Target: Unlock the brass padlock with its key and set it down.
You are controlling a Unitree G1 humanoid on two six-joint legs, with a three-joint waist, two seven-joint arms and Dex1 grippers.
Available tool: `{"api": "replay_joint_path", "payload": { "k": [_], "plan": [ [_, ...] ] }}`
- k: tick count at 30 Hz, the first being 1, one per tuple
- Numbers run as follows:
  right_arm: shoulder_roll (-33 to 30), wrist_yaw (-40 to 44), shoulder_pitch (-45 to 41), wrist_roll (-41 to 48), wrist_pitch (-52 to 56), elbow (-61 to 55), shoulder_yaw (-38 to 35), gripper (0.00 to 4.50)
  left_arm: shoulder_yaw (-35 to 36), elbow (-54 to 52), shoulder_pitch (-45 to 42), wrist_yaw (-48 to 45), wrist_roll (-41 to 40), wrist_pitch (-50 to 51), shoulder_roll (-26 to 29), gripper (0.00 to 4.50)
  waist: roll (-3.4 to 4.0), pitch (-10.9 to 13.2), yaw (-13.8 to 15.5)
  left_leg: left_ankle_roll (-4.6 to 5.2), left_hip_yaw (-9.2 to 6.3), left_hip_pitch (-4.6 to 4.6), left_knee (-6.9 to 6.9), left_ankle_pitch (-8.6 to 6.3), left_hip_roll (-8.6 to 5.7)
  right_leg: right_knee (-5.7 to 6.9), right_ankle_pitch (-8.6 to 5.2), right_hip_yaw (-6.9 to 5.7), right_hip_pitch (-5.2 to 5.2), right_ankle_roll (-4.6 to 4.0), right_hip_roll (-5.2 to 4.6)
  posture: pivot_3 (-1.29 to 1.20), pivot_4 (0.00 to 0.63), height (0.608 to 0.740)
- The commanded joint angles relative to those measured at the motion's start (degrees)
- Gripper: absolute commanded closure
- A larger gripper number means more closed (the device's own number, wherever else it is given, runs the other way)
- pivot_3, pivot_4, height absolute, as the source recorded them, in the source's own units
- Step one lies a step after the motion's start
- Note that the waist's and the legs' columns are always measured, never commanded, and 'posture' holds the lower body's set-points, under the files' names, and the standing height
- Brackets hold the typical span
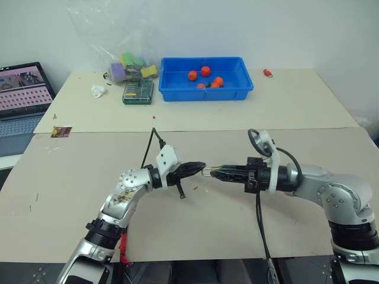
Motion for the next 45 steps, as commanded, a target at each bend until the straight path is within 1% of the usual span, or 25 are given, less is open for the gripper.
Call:
{"api": "replay_joint_path", "payload": {
  "k": [1,6,12,33,45],
  "plan": [
    [-0.24,0.84,-0.70,-0.16,-1.99,-0.17,-1.81,4.38,0.38,-4.18,0.84,-1.62,-2.23,3.56,0.14,4.47,0.00,0.00,0.01,0.00,0.00,0.00,0.00,0.00,0.00,0.00,0.00,0.00,0.00,0.00,0.00,0.00,0.150,0.740],
    [-0.35,1.06,-1.00,-0.68,-2.24,0.37,-1.75,4.38,0.97,-7.68,1.56,-2.48,-5.15,9.32,-0.17,4.47,0.00,0.00,0.00,0.00,-0.01,0.01,0.00,0.00,0.01,0.01,0.00,0.01,0.00,0.00,0.00,0.00,0.150,0.740],
    [-0.31,1.36,-0.58,-1.25,-2.44,0.53,-1.43,4.38,1.79,-10.09,2.25,-2.10,-6.74,12.49,-0.32,4.47,0.00,0.00,-0.02,0.00,-0.01,0.01,0.00,0.00,0.01,0.00,0.00,0.01,0.00,0.00,0.00,0.00,0.150,0.740],
    [-0.58,5.51,2.38,-6.60,-4.93,4.51,-0.70,4.38,2.64,-9.73,2.58,-0.10,-5.34,12.16,-1.20,4.47,0.00,0.00,0.07,0.00,0.01,0.01,0.00,0.00,0.00,0.00,0.00,0.02,0.01,0.00,0.00,0.00,0.150,0.740],
    [-0.91,6.23,3.54,-6.99,-4.79,3.88,-1.11,4.38,2.60,-9.61,2.93,-0.05,-4.66,12.02,-1.63,4.47,0.00,0.00,0.08,-0.01,0.02,0.01,0.00,0.00,0.01,0.00,0.00,0.02,0.01,0.00,0.00,0.00,0.150,0.740]
  ]
}}
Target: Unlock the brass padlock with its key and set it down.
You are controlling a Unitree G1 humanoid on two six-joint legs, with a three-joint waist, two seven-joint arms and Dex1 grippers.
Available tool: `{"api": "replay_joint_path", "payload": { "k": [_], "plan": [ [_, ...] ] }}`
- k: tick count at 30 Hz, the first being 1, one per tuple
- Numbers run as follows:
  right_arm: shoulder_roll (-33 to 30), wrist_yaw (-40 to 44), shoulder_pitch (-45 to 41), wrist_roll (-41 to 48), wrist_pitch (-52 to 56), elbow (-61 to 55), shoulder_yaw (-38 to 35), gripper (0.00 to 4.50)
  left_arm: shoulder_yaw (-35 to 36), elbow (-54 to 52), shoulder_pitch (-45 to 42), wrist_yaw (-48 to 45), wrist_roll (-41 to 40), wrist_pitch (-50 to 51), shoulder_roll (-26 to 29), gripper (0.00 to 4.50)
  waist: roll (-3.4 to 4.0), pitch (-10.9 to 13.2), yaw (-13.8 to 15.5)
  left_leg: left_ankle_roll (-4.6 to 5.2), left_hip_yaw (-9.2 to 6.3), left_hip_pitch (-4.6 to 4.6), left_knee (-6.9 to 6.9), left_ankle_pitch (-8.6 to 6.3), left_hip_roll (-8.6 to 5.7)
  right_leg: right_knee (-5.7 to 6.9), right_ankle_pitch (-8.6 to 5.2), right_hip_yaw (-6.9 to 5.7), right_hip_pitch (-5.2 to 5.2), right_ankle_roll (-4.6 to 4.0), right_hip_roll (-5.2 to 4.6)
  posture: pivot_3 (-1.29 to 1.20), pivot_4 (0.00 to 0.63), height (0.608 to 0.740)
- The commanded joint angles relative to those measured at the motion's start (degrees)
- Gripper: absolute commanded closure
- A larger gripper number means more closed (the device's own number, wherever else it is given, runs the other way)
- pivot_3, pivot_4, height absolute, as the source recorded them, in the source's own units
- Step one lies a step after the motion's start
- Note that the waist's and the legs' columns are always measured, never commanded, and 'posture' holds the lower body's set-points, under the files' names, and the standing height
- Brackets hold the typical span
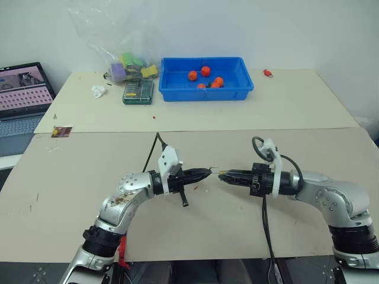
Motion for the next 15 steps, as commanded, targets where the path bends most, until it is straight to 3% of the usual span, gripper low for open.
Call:
{"api": "replay_joint_path", "payload": {
  "k": [1,10,13,15],
  "plan": [
    [-0.92,1.58,-0.38,0.33,-1.50,-0.81,-1.67,4.38,0.53,-1.25,0.37,-0.22,0.03,-1.00,0.00,4.47,0.00,0.00,0.01,0.00,0.00,0.00,0.00,0.00,0.00,0.00,0.00,0.00,0.00,0.00,0.00,0.00,0.150,0.740],
    [-5.30,4.97,-3.96,-0.57,0.66,3.92,-0.73,4.38,2.29,-3.83,2.49,0.54,2.52,-2.81,3.57,4.47,0.00,0.00,-0.14,0.00,0.05,0.01,0.00,0.00,0.02,-0.01,0.00,0.00,0.00,0.00,0.01,0.00,0.150,0.740],
    [-5.86,5.96,-5.66,-0.49,4.04,3.80,2.68,4.38,3.21,-5.30,4.03,-0.01,3.89,-5.55,5.29,3.81,0.00,0.00,-0.15,0.00,0.05,0.00,-0.01,0.00,0.03,-0.01,0.00,-0.01,0.00,0.00,0.01,0.00,0.150,0.740],
    [-5.09,5.17,-7.38,-0.47,6.37,4.53,4.10,4.38,3.22,-6.05,4.79,-0.58,4.91,-7.75,6.36,2.89,0.00,0.00,-0.09,0.00,0.03,0.00,-0.01,0.00,0.03,-0.03,0.00,0.01,-0.01,-0.01,0.01,0.00,0.150,0.740]
  ]
}}
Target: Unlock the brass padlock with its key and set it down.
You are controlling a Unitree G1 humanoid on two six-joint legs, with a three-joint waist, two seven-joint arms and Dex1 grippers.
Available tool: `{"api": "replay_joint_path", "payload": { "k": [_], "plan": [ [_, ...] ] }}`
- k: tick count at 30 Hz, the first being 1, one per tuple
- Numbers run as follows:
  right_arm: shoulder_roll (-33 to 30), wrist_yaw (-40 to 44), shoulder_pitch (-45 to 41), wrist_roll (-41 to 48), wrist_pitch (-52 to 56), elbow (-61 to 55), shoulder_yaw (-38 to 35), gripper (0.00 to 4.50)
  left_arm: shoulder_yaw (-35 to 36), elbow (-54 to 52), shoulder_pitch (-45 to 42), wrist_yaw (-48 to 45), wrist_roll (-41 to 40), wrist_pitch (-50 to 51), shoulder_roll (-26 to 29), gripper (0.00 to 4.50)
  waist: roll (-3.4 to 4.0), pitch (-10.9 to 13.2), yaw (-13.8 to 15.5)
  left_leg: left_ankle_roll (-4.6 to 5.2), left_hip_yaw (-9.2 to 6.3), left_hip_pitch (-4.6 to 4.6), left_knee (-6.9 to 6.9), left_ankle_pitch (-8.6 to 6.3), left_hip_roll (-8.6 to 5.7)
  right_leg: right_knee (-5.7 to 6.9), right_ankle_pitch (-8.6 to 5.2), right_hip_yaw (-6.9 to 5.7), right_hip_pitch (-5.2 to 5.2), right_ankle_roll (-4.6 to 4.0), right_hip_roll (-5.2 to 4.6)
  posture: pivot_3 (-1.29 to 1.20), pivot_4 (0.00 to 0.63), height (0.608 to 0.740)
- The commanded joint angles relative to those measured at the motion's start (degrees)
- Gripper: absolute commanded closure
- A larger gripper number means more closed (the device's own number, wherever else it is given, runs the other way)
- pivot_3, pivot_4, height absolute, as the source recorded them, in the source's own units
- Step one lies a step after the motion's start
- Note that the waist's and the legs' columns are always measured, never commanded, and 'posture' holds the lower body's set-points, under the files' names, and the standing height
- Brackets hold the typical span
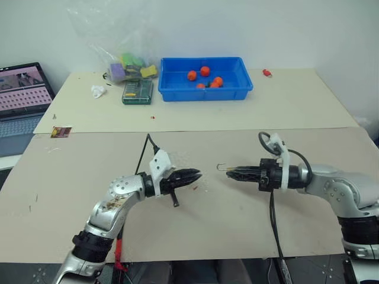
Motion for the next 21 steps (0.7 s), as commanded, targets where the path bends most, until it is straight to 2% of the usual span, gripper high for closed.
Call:
{"api": "replay_joint_path", "payload": {
  "k": [1,4,8,9,13,20,21],
  "plan": [
    [1.52,-1.15,-3.91,0.98,4.54,0.62,1.59,4.38,1.08,-3.44,0.79,-1.12,2.20,-5.51,1.85,2.62,0.00,0.00,0.19,0.00,-0.01,-0.01,0.00,0.00,0.00,0.00,0.00,0.00,0.00,0.00,0.00,0.00,0.150,0.740],
    [5.02,-4.36,-8.76,2.04,10.00,2.87,1.94,4.38,1.79,-4.37,0.96,-2.18,4.51,-10.53,4.04,1.69,0.00,0.00,0.05,-0.01,0.01,-0.01,0.01,0.01,0.00,-0.01,0.01,0.02,0.00,-0.01,-0.01,0.00,0.150,0.740],
    [8.84,-6.47,-13.25,2.08,17.43,5.71,3.48,4.38,3.92,-5.43,1.20,-2.58,5.19,-14.26,6.48,0.17,0.00,0.00,0.18,-0.03,-0.04,-0.02,-0.01,0.02,0.00,0.00,0.02,0.00,-0.03,-0.03,0.00,0.00,0.150,0.740],
    [9.93,-7.12,-14.10,1.79,18.94,6.76,3.83,4.38,4.41,-5.73,1.39,-2.35,5.04,-14.41,6.79,0.03,0.00,0.00,0.17,-0.02,-0.05,-0.03,-0.02,0.01,0.00,-0.01,0.02,0.00,-0.04,-0.03,0.00,0.00,0.150,0.740],
    [10.71,-6.29,-15.00,-1.46,20.06,9.98,9.03,4.38,5.54,-7.81,2.76,0.61,4.39,-11.86,6.08,0.03,0.00,0.00,0.34,0.03,-0.07,-0.07,-0.01,-0.02,-0.05,-0.01,0.02,0.00,-0.05,-0.03,-0.02,0.00,0.150,0.740],
    [8.14,-1.20,-15.05,-4.64,17.77,13.56,15.04,4.38,4.32,-11.76,7.27,3.77,5.67,-11.23,4.61,0.03,0.00,0.00,0.17,0.05,-0.04,-0.13,-0.01,-0.03,-0.05,-0.02,0.02,0.00,-0.14,-0.03,-0.02,0.00,0.150,0.740],
    [7.77,-0.23,-15.19,-5.07,17.17,14.12,15.42,3.88,4.17,-12.12,7.94,4.12,5.82,-11.19,4.52,0.01,0.00,0.00,0.17,0.05,-0.04,-0.12,-0.01,-0.03,-0.05,-0.02,0.02,0.00,-0.13,-0.03,-0.02,0.00,0.150,0.740]
  ]
}}
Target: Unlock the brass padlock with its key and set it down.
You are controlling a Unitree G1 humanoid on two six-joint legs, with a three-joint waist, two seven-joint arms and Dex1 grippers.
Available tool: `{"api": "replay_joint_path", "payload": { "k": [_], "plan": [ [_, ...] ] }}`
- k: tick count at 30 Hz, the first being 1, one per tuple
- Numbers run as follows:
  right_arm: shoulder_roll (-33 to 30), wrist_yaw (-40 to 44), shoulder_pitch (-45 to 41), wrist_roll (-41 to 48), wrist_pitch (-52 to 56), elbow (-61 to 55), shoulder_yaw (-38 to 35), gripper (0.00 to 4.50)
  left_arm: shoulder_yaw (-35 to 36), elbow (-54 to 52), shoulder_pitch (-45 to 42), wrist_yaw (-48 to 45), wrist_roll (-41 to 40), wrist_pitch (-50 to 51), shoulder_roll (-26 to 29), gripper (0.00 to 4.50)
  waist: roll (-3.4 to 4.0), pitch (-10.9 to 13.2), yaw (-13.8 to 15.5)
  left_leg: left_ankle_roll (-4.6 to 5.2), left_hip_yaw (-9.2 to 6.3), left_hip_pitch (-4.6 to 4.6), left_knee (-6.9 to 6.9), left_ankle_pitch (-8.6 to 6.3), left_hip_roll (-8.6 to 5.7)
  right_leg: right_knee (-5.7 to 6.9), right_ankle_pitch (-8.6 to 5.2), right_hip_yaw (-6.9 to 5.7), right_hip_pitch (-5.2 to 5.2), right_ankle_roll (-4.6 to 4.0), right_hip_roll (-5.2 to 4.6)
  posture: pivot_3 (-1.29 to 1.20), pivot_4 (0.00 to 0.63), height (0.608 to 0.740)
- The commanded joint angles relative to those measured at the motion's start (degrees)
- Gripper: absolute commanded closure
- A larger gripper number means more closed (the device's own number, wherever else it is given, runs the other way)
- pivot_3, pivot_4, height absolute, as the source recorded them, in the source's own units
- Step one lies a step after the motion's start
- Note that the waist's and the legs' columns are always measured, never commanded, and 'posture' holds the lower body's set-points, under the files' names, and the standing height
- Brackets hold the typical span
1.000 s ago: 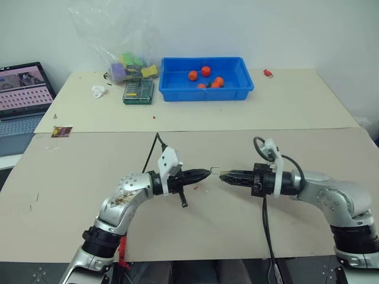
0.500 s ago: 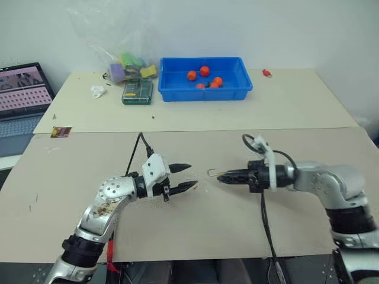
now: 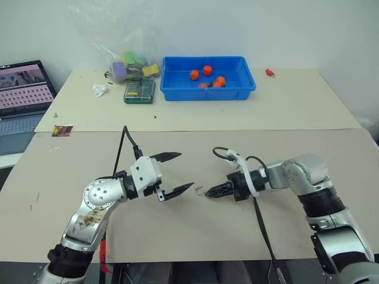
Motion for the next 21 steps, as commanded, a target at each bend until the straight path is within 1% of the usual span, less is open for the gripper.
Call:
{"api": "replay_joint_path", "payload": {
  "k": [1,2,3,7,9,10,11,12,13,15,17,18,21],
  "plan": [
    [-1.59,3.74,-1.46,-1.47,-2.98,1.03,1.23,3.36,-0.60,-3.34,1.60,1.58,0.55,0.48,-0.39,0.00,0.00,0.00,-0.05,-0.01,0.01,0.00,0.00,0.01,0.01,0.00,0.00,-0.01,0.00,0.00,0.00,0.00,0.150,0.740],
    [-2.01,4.11,-1.71,-2.57,-4.07,2.12,1.60,3.15,-1.03,-3.50,1.99,1.49,0.62,0.68,-0.23,0.00,0.00,0.00,-0.09,-0.01,0.01,0.01,0.00,0.01,0.01,0.00,0.00,-0.01,0.00,0.00,0.00,0.00,0.150,0.740],
    [-2.64,4.70,-1.97,-3.96,-5.55,3.17,2.17,2.71,-1.32,-3.60,2.29,1.49,0.69,0.67,-0.18,0.00,0.00,0.00,-0.09,-0.01,0.03,0.02,0.00,0.01,0.01,0.01,0.00,-0.01,0.02,0.00,0.00,0.00,0.150,0.740],
    [-7.51,10.43,-3.67,-7.29,-10.26,7.32,2.89,1.36,-1.77,-3.14,2.20,2.06,-0.05,2.14,-0.69,0.00,0.00,0.00,-0.01,-0.04,0.15,0.06,0.01,0.03,0.02,0.02,0.00,-0.02,0.07,0.01,0.01,0.00,0.150,0.740],
    [-10.98,14.61,-3.69,-9.28,-13.80,8.02,4.01,0.74,-1.54,-2.73,1.64,2.17,-1.16,3.37,-1.16,0.00,0.00,0.00,0.09,-0.05,0.23,0.10,0.01,0.03,0.00,0.03,-0.01,-0.05,0.13,0.02,0.00,0.00,0.150,0.740],
    [-14.29,18.92,-2.92,-10.84,-18.03,7.33,4.73,0.35,-1.11,-2.36,0.77,2.56,-2.41,5.31,-1.55,0.00,0.00,0.00,0.13,-0.05,0.26,0.10,0.02,0.03,0.01,0.02,-0.01,-0.06,0.13,0.02,0.00,0.00,0.150,0.740],
    [-17.24,22.62,-2.33,-12.33,-21.66,7.15,5.21,0.06,-0.87,-1.99,-0.04,2.65,-3.49,7.26,-1.68,0.00,0.01,0.01,0.36,-0.05,0.25,0.09,0.02,0.03,0.01,0.01,-0.01,-0.06,0.13,0.02,0.00,0.00,0.150,0.740],
    [-20.67,26.78,-1.32,-15.10,-28.80,7.25,5.58,0.06,-0.91,-1.67,-1.16,1.74,-4.60,9.31,-1.28,0.00,0.01,0.01,0.51,-0.04,0.30,0.03,0.02,0.03,-0.05,0.01,-0.02,-0.08,0.12,0.05,-0.02,0.00,0.150,0.740],
    [-22.74,29.59,-0.70,-17.12,-33.86,7.61,5.80,0.06,-0.97,-1.49,-1.95,1.02,-5.32,10.71,-0.89,0.00,0.01,0.02,0.73,-0.03,0.30,0.01,0.03,0.02,-0.03,0.00,-0.03,-0.12,0.12,0.06,-0.02,0.00,0.150,0.740],
    [-27.83,36.71,0.84,-17.22,-40.34,5.92,3.07,0.06,-0.83,-1.14,-4.25,0.04,-7.17,14.66,-0.03,0.00,0.01,0.02,0.47,-0.02,0.37,-0.02,0.03,0.01,-0.01,-0.01,-0.05,-0.14,0.08,0.09,-0.02,0.00,0.150,0.740],
    [-30.31,40.58,2.16,-15.24,-43.83,2.44,-0.99,0.06,-1.06,-1.07,-5.47,-1.25,-7.12,15.15,1.00,0.00,0.02,0.04,0.04,-0.02,0.38,-0.05,0.02,0.01,0.01,-0.04,-0.06,-0.15,0.04,0.11,-0.01,0.00,0.150,0.740],
    [-30.35,40.75,2.44,-14.52,-44.30,1.32,-2.36,0.06,-1.21,-1.04,-5.77,-1.72,-6.85,15.05,1.52,0.00,0.03,0.04,-0.48,-0.03,0.40,-0.04,0.02,0.01,0.06,-0.02,-0.06,-0.15,0.03,0.10,0.00,0.00,0.150,0.740],
    [-28.32,34.55,4.47,-11.77,-44.26,-5.03,-10.60,0.06,-1.61,-0.43,-8.37,-6.24,-9.92,21.51,5.53,0.00,0.01,0.06,-1.30,-0.03,0.33,0.11,-0.01,0.00,0.19,0.00,-0.06,-0.09,0.04,0.11,0.00,0.00,0.150,0.740]
  ]
}}
